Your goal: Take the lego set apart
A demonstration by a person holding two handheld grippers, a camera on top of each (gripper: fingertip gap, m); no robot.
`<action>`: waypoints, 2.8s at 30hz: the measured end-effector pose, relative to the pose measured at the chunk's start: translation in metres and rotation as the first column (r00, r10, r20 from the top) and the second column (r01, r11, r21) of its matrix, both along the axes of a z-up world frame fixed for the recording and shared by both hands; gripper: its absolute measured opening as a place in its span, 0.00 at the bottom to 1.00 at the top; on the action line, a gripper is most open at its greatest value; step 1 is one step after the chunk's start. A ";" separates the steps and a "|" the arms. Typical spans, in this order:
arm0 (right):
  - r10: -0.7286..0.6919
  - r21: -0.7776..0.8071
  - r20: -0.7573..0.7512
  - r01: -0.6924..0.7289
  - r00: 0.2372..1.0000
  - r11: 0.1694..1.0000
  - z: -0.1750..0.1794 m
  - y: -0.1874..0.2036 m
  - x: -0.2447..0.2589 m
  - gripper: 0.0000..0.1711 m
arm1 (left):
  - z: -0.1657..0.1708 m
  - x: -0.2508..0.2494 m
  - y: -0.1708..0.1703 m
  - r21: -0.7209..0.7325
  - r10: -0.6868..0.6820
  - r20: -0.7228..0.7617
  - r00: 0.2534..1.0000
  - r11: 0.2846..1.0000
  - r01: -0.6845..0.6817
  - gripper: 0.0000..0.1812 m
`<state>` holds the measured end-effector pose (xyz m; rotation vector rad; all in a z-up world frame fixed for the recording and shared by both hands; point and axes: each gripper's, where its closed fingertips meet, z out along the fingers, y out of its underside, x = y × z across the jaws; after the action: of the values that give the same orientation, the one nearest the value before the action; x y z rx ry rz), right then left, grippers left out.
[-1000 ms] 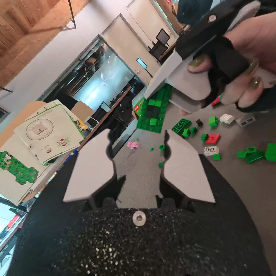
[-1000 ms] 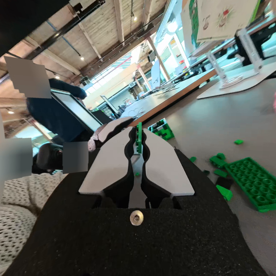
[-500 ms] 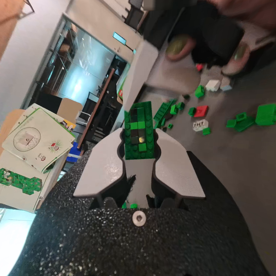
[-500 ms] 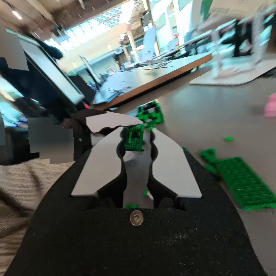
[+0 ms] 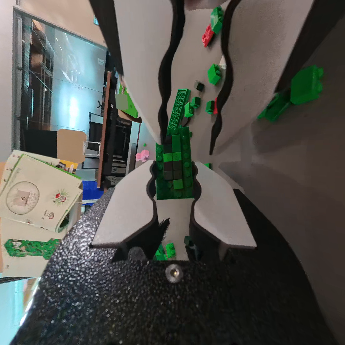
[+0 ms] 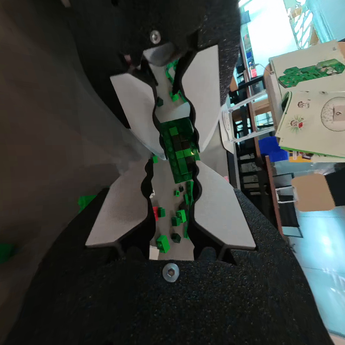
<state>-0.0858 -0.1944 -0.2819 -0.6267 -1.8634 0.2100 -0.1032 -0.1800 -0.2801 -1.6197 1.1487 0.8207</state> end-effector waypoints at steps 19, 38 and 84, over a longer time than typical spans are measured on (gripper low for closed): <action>-0.062 0.255 -0.037 0.069 0.997 0.965 0.011 0.002 -0.005 0.13 | 0.012 0.005 -0.004 0.090 -0.040 -0.107 0.993 0.995 0.050 0.19; -0.120 -0.276 -0.148 0.075 0.982 0.958 0.015 0.001 -0.019 0.22 | 0.026 -0.009 0.002 0.190 0.051 0.008 0.999 0.980 -0.052 0.20; 0.001 0.440 -0.143 0.062 0.990 0.896 0.019 0.002 -0.013 0.11 | 0.020 0.014 -0.013 0.054 -0.131 0.237 0.963 0.991 0.122 0.18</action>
<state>-0.0992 -0.1927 -0.2633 -0.3137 -1.6857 -0.1887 -0.0894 -0.1927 -0.2603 -1.5487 1.0448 0.5444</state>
